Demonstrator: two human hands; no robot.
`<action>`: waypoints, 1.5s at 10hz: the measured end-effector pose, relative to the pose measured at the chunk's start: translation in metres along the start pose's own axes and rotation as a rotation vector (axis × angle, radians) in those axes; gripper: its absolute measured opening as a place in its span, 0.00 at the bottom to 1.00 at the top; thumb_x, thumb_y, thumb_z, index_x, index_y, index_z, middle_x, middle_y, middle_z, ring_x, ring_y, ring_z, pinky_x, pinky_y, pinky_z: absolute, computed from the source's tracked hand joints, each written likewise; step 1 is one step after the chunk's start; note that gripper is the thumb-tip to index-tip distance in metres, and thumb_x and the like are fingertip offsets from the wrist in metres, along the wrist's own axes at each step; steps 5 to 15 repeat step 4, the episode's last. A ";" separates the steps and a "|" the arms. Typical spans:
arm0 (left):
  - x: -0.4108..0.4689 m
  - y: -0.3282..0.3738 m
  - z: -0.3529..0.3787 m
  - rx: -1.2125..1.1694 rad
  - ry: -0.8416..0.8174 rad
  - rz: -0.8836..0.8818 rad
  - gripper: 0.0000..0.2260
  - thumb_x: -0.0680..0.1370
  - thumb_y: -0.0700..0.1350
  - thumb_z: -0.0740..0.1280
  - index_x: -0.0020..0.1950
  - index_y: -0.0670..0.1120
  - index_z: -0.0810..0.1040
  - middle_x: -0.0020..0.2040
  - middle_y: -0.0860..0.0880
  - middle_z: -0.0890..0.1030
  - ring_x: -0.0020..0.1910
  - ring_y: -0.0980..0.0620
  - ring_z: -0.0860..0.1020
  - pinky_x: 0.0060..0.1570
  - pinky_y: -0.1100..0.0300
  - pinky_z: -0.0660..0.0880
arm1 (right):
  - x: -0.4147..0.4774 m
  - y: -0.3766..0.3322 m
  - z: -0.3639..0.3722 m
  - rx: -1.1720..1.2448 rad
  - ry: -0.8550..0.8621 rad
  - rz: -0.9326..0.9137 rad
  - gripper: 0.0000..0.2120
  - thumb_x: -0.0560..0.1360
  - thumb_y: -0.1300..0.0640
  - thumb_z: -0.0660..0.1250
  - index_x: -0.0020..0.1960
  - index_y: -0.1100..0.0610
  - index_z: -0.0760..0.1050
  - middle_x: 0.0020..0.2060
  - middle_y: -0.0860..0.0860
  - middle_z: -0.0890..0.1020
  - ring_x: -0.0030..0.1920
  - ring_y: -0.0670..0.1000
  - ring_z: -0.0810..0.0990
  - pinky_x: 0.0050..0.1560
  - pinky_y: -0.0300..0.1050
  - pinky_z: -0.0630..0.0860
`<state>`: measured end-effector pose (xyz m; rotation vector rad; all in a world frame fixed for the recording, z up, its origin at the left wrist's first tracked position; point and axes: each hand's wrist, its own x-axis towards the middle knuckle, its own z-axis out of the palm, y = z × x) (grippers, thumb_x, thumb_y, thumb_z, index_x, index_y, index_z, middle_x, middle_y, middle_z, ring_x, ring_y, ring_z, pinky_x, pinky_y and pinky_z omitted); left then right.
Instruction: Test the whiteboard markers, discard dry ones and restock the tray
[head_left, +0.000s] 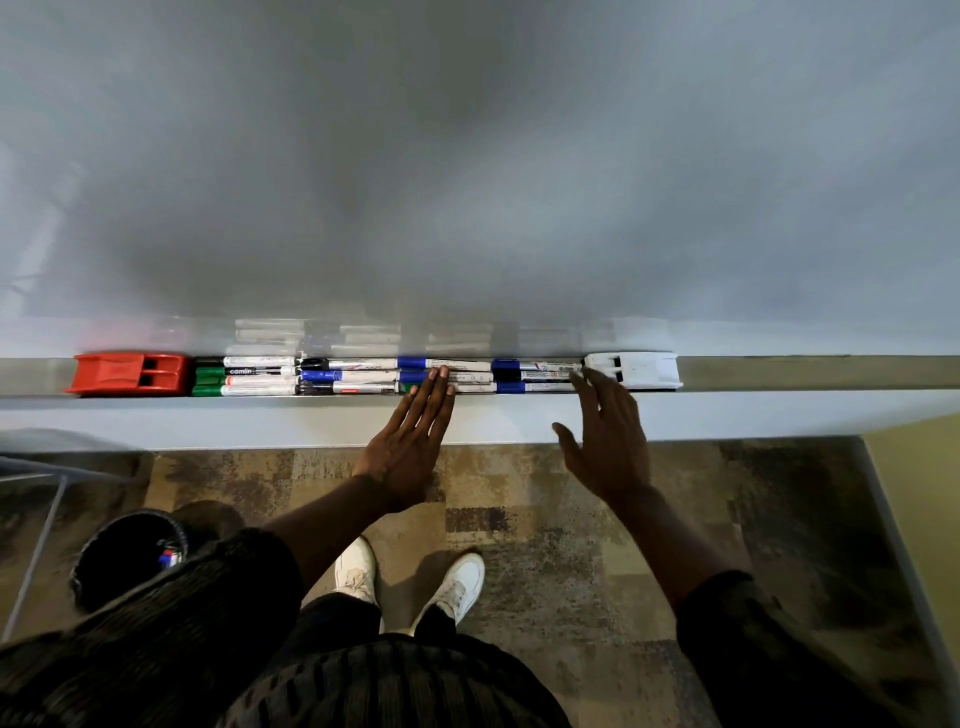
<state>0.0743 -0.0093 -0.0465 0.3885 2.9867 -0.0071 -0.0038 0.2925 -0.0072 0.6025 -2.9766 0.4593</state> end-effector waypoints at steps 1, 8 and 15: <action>-0.009 -0.002 -0.003 0.005 0.024 -0.027 0.56 0.75 0.49 0.76 0.86 0.36 0.38 0.86 0.34 0.36 0.86 0.36 0.35 0.84 0.41 0.43 | -0.009 -0.025 0.014 0.016 -0.044 -0.009 0.35 0.79 0.47 0.70 0.79 0.62 0.65 0.78 0.61 0.68 0.79 0.62 0.66 0.78 0.59 0.66; -0.079 -0.031 -0.007 0.002 0.070 -0.216 0.56 0.75 0.60 0.75 0.86 0.34 0.43 0.86 0.34 0.36 0.86 0.35 0.36 0.85 0.40 0.46 | -0.024 -0.112 0.050 0.100 -0.140 -0.100 0.38 0.77 0.44 0.72 0.81 0.58 0.63 0.81 0.58 0.66 0.81 0.60 0.63 0.80 0.59 0.63; -0.079 -0.031 -0.007 0.002 0.070 -0.216 0.56 0.75 0.60 0.75 0.86 0.34 0.43 0.86 0.34 0.36 0.86 0.35 0.36 0.85 0.40 0.46 | -0.024 -0.112 0.050 0.100 -0.140 -0.100 0.38 0.77 0.44 0.72 0.81 0.58 0.63 0.81 0.58 0.66 0.81 0.60 0.63 0.80 0.59 0.63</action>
